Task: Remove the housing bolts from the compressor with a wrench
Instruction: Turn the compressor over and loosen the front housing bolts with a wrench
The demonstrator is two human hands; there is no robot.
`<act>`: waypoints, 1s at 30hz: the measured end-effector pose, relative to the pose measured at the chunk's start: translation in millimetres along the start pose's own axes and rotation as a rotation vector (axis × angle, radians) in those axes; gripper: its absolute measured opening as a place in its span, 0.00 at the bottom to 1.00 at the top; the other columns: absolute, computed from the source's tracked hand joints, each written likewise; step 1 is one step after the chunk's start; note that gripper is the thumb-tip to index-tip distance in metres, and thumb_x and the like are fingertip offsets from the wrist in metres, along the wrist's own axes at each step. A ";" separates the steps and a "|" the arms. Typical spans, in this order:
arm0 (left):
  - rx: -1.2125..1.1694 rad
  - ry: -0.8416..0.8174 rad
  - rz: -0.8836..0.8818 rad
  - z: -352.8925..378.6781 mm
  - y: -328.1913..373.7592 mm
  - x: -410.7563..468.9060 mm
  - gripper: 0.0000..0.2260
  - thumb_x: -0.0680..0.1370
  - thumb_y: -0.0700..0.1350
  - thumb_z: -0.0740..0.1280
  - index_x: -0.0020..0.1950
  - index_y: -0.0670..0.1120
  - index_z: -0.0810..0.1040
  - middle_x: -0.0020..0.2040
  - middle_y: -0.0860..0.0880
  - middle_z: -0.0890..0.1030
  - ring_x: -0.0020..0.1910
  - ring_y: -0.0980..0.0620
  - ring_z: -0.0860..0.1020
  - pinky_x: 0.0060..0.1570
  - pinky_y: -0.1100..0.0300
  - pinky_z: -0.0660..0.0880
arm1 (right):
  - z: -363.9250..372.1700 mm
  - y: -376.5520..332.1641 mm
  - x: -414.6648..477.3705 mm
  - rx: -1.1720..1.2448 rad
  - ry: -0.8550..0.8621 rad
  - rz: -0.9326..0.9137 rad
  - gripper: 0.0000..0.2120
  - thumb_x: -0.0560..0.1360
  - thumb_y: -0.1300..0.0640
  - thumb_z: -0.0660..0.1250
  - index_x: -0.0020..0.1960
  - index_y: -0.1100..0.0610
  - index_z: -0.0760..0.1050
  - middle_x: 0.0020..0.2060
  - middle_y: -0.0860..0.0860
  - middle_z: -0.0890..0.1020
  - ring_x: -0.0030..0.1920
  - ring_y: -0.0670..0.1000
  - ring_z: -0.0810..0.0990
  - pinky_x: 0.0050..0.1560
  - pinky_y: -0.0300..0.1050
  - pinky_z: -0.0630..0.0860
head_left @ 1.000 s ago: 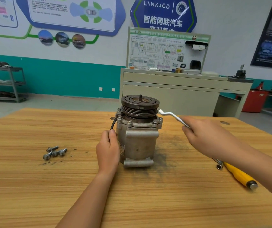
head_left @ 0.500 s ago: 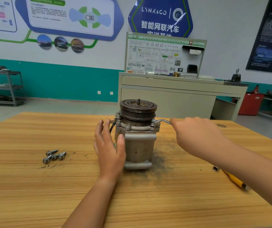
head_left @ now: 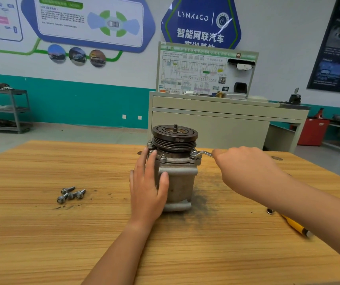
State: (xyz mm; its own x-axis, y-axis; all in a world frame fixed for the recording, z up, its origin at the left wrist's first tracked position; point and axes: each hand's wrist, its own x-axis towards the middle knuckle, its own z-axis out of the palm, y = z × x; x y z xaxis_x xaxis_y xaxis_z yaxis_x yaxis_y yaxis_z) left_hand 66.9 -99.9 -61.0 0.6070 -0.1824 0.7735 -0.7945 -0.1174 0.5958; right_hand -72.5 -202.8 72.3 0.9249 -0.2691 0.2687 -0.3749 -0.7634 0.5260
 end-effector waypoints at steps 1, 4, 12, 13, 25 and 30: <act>-0.002 -0.004 -0.014 0.1 -0.5 0.1 0.22 0.75 0.57 0.51 0.69 0.59 0.55 0.70 0.65 0.51 0.70 0.67 0.51 0.70 0.38 0.56 | -0.2 0.0 -0.4 -0.003 0.000 -0.005 0.14 0.76 0.65 0.56 0.60 0.55 0.67 0.28 0.48 0.61 0.27 0.47 0.61 0.24 0.39 0.59; -0.009 -0.007 -0.020 0.7 -0.6 -0.1 0.23 0.75 0.58 0.51 0.70 0.59 0.54 0.70 0.66 0.50 0.71 0.66 0.51 0.71 0.40 0.56 | -4.5 -0.5 0.8 -0.038 -0.004 -0.035 0.14 0.76 0.65 0.57 0.60 0.56 0.68 0.28 0.48 0.61 0.29 0.48 0.63 0.26 0.39 0.61; -0.055 0.059 -0.068 2.6 -2.4 0.1 0.29 0.73 0.59 0.54 0.73 0.52 0.56 0.73 0.57 0.54 0.73 0.61 0.53 0.73 0.49 0.54 | -13.6 3.3 6.7 -0.190 -0.037 -0.146 0.14 0.76 0.67 0.57 0.60 0.58 0.70 0.28 0.50 0.63 0.26 0.49 0.61 0.24 0.40 0.60; -0.076 0.058 -0.094 2.5 -2.4 0.1 0.31 0.72 0.60 0.54 0.74 0.51 0.56 0.74 0.56 0.55 0.73 0.61 0.53 0.73 0.52 0.54 | -13.2 3.3 6.5 -0.185 -0.040 -0.147 0.14 0.75 0.67 0.57 0.60 0.58 0.70 0.28 0.50 0.63 0.26 0.48 0.61 0.23 0.40 0.60; -0.251 0.011 -0.338 1.6 -4.3 0.5 0.34 0.73 0.55 0.64 0.75 0.48 0.56 0.73 0.50 0.63 0.71 0.53 0.62 0.71 0.49 0.62 | -2.8 1.7 2.9 -0.158 -0.024 -0.101 0.12 0.78 0.62 0.56 0.60 0.58 0.67 0.27 0.49 0.63 0.24 0.48 0.61 0.21 0.40 0.58; -0.244 0.023 -0.336 -0.5 -1.9 1.0 0.33 0.71 0.54 0.65 0.74 0.47 0.60 0.70 0.50 0.66 0.69 0.53 0.65 0.68 0.47 0.65 | 3.6 -5.5 -1.0 -0.154 -0.028 -0.060 0.19 0.77 0.65 0.58 0.67 0.64 0.61 0.26 0.50 0.63 0.23 0.49 0.62 0.20 0.41 0.57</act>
State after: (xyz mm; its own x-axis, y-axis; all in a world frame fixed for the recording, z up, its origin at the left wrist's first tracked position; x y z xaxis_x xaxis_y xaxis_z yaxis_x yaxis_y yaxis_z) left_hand 69.0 -99.4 -61.2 0.8344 -0.1514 0.5299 -0.5259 0.0690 0.8478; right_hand -71.1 -200.4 66.2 0.9465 -0.2437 0.2115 -0.3222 -0.6803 0.6583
